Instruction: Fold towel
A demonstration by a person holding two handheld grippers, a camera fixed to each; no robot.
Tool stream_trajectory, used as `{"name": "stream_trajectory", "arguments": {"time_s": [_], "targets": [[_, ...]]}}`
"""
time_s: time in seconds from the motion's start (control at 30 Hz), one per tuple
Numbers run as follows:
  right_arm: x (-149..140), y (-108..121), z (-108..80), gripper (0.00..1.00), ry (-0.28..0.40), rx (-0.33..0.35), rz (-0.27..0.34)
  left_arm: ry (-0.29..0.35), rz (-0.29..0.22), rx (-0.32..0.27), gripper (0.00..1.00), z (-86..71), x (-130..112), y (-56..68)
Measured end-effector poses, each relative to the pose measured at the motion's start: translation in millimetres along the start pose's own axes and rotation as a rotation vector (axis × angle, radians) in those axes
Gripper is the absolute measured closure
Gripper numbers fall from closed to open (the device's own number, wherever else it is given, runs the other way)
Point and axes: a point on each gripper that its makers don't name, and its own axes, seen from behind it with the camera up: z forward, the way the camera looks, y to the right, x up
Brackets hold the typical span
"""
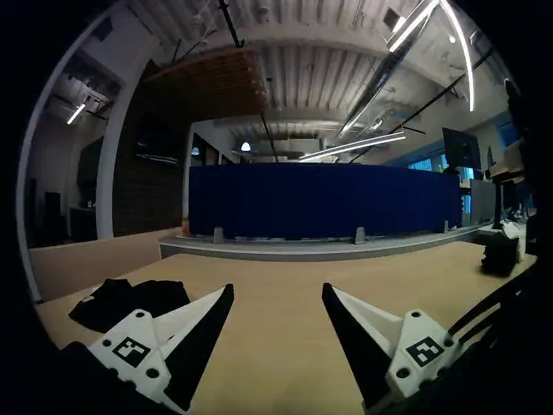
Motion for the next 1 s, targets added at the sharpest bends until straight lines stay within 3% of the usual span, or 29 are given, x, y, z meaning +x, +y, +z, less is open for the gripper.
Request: {"name": "stream_trajectory", "arguments": {"time_s": [0.67, 1.0], "targets": [[9.3, 14.9, -8.4, 0.0, 0.047, -0.001, -0.007, -0.027, 0.01, -0.018, 0.06, 1.6, -9.2, 6.3], [28.5, 51.4, -17.7, 0.0, 0.14, -0.106, -0.077, -0.027, 0.011, -0.018, 0.05, 0.1, -8.6, 6.6]]}}
